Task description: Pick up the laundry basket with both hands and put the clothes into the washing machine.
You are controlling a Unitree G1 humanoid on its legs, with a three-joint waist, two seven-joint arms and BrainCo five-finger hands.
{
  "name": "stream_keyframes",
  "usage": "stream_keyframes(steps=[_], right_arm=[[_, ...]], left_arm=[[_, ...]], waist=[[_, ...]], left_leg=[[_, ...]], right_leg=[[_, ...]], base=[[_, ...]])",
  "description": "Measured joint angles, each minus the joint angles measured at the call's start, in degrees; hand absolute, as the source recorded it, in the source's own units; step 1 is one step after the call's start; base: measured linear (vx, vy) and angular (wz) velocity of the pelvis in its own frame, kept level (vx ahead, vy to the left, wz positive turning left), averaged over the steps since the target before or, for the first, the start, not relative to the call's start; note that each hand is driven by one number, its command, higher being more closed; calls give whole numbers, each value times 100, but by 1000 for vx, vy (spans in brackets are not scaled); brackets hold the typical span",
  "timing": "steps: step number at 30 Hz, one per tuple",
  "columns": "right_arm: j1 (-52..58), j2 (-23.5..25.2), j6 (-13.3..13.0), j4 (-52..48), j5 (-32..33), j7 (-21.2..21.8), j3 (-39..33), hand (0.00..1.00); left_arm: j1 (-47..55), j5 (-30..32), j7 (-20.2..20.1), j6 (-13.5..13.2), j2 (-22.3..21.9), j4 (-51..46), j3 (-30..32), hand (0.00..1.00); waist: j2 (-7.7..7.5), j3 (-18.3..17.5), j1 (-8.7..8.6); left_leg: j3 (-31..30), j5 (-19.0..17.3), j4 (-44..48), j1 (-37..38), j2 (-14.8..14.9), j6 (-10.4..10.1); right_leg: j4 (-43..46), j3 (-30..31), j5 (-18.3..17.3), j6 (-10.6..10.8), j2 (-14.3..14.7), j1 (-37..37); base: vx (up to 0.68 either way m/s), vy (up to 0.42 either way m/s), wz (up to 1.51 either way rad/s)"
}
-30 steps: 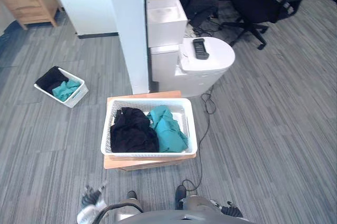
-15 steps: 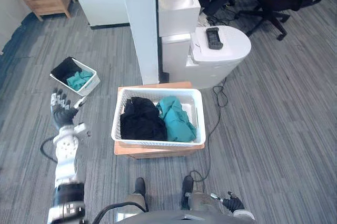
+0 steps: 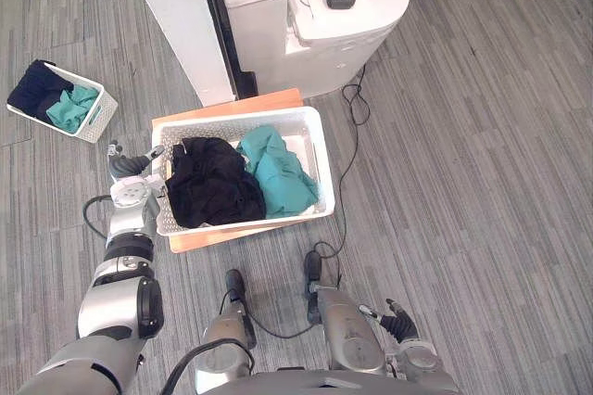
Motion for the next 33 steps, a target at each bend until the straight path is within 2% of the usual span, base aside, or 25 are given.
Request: stream_keyframes(steps=[5, 8, 14, 17, 19, 21, 23, 27, 29, 31, 33], right_arm=[[-1, -9, 0, -105, 127, -176, 52, 0], [-1, -6, -5, -228, 136, -203, 61, 0], [11, -63, 10, -586, 299, -212, 214, 0], [259, -220, -33, -2268, 698, -176, 514, 0], [577, -198, -354, -4064, 1270, 48, 598, 0], [743, -199, -589, -5136, 1590, 72, 430, 0], [817, -251, -757, -6259, 1817, 38, -154, 0], [415, -627, -777, -7266, 1674, -90, -1132, 0], [-347, -1097, -819, -7388, 1406, -457, -1930, 0], [-890, -1386, -832, -7385, 1311, -723, -2043, 0], [-1269, -1540, -832, -7341, 1247, -841, -1796, 0]], left_arm=[[-75, 351, -44, 130, -290, 508, 299, 0], [-116, 516, -49, 157, -289, 597, 691, 0], [-142, 669, -54, 259, -276, 869, 1030, 0], [-105, 667, -182, 280, -98, 1044, 1027, 0], [-101, 666, -382, 286, 133, 1150, 998, 0], [-101, 668, -513, 277, 308, 1142, 949, 0], [-98, 667, -735, 210, 530, 1110, 945, 0], [105, 670, -1012, 141, 869, 1134, 943, 0], [128, 670, -1176, 141, 999, 1160, 832, 0], [119, 671, -1233, 143, 1052, 1157, 709, 0], [62, 673, -1265, 146, 1113, 1148, 526, 0]], waist=[[-41, 152, 18], [-62, 243, 15], [-62, 252, 24], [-89, 282, 18], [-143, 354, -28], [-210, 385, -50], [-230, 383, -49], [-266, 401, -94], [-289, 405, -107], [-290, 406, -103], [-290, 406, -88]], left_leg=[[107, -100, 126, -48, -1, 32], [189, -96, 130, -112, -10, 36], [252, -98, 126, -129, -13, 35], [436, -105, 121, -147, -8, 36], [513, -129, 144, -145, 17, 23], [532, -169, 216, -203, 54, 8], [561, -169, 262, -375, 72, 10], [671, -173, 287, -430, 75, 18], [667, -174, 293, -445, 74, 21], [664, -174, 301, -470, 75, 22], [648, -171, 323, -522, 83, 24]], right_leg=[[114, 83, -22, 29, -26, -82], [162, 147, -17, 29, -35, -210], [156, 200, -17, 29, -31, -255], [160, 374, 26, 35, 18, -385], [149, 445, 45, 26, 60, -410], [112, 463, 52, 27, 92, -433], [19, 498, 148, 41, 117, -560], [-150, 630, 309, 54, 165, -593], [-285, 662, 404, 71, 180, -561], [-371, 678, 468, 86, 187, -552], [-452, 679, 534, 80, 192, -550]], base=[[-18, 10, -6], [-15, 16, -12], [16, 10, -5], [-9, 8, -30], [-24, -13, -20], [-22, -11, -8], [-18, -6, -9], [13, 6, -19], [-2, 10, -7], [-21, 1, -5], [0, 0, 0]])
